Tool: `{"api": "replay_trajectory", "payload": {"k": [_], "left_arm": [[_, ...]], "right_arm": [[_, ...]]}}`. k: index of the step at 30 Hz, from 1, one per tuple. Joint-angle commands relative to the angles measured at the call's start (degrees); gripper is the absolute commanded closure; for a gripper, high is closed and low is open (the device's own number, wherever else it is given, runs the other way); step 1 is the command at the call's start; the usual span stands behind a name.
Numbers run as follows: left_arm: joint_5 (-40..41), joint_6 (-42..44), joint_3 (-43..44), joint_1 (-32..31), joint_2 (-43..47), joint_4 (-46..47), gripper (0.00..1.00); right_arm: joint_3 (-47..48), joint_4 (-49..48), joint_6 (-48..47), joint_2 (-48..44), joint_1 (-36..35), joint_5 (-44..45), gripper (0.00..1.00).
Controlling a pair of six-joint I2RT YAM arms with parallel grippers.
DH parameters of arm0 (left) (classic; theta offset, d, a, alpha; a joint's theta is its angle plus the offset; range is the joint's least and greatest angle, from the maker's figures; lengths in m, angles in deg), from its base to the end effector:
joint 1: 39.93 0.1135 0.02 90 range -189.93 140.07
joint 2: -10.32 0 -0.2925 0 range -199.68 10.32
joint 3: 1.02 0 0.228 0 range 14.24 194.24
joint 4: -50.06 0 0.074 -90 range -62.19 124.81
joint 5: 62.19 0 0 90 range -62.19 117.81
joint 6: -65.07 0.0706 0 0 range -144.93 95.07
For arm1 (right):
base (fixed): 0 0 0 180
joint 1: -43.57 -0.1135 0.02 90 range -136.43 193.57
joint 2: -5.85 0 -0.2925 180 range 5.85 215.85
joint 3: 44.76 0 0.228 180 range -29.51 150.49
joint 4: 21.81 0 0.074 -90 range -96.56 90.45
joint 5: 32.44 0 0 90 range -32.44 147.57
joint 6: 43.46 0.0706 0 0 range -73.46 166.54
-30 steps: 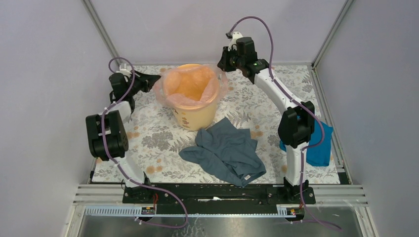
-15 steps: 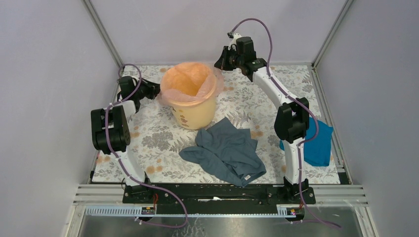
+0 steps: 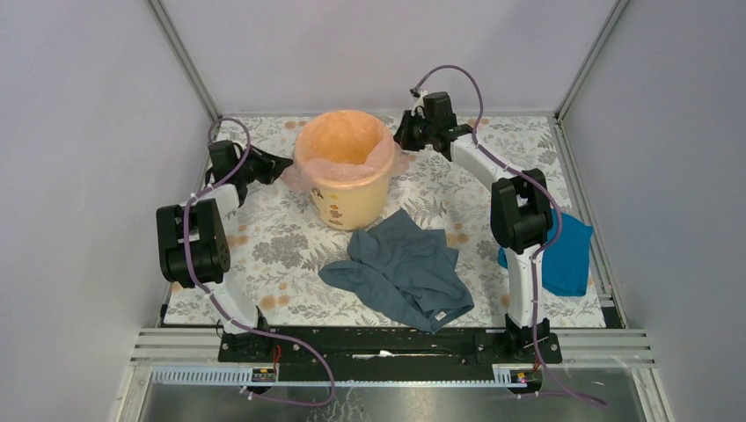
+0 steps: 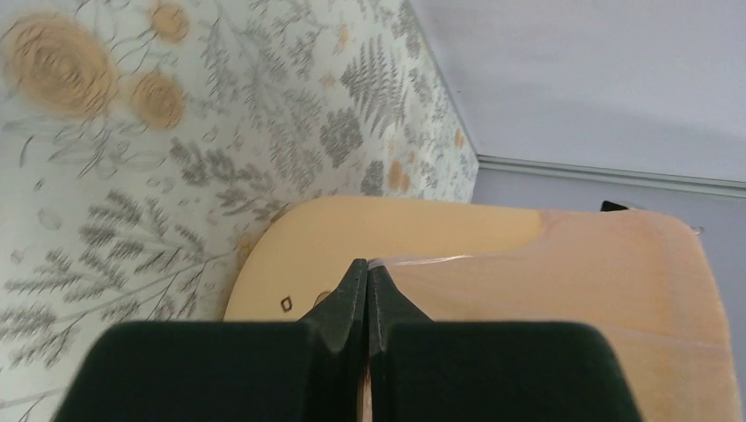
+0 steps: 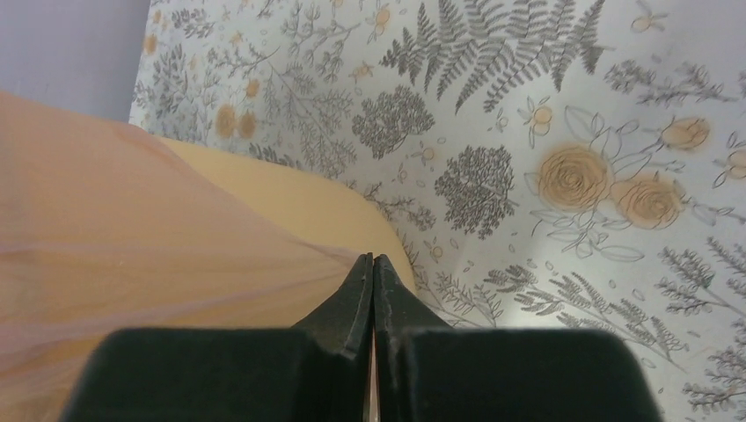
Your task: Put the trash bags into the trash bin
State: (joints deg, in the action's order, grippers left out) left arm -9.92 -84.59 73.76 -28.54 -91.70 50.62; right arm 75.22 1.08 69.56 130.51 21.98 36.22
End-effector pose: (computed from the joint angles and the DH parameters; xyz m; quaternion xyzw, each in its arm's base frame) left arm 0.4003 0.0366 0.2369 -0.3299 0.7541 -0.4542 0.3407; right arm 0.4903 0.2217 0.2708 -0.0855 0.8416 0.3398 0.4111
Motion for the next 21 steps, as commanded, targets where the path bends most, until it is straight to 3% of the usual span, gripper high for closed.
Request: {"api": "replay_trajectory", "payload": {"k": [1, 5, 10, 13, 16, 21], "left_arm": [[3.59, 4.80, -4.50, 0.51, 4.75, -3.61, 1.00], [3.79, 5.88, -7.99, 0.48, 7.60, -4.68, 0.95], [3.95, 11.40, -5.69, 1.70, 12.93, -12.25, 0.67], [6.37, 16.18, -2.92, 2.41, 17.12, -19.29, 0.45], [8.75, 20.59, -0.65, 3.32, 20.72, -25.94, 0.31], [7.96, 22.16, -3.98, 4.60, 25.47, -29.17, 0.19]], "right_arm": [[-2.63, -3.93, 2.73, -6.34, 0.28, -3.27, 0.96], [-2.99, 0.41, 3.03, -8.94, 0.88, -1.99, 0.80], [-5.09, 5.42, 1.55, -15.03, 1.81, -1.00, 0.48], [-7.08, 7.13, 0.71, -18.64, 3.15, -1.14, 0.35], [-11.86, 5.98, 1.09, -22.23, 5.15, -2.72, 0.24], [-19.83, 0.45, 4.11, -24.94, 5.76, -8.32, 0.14]]}}
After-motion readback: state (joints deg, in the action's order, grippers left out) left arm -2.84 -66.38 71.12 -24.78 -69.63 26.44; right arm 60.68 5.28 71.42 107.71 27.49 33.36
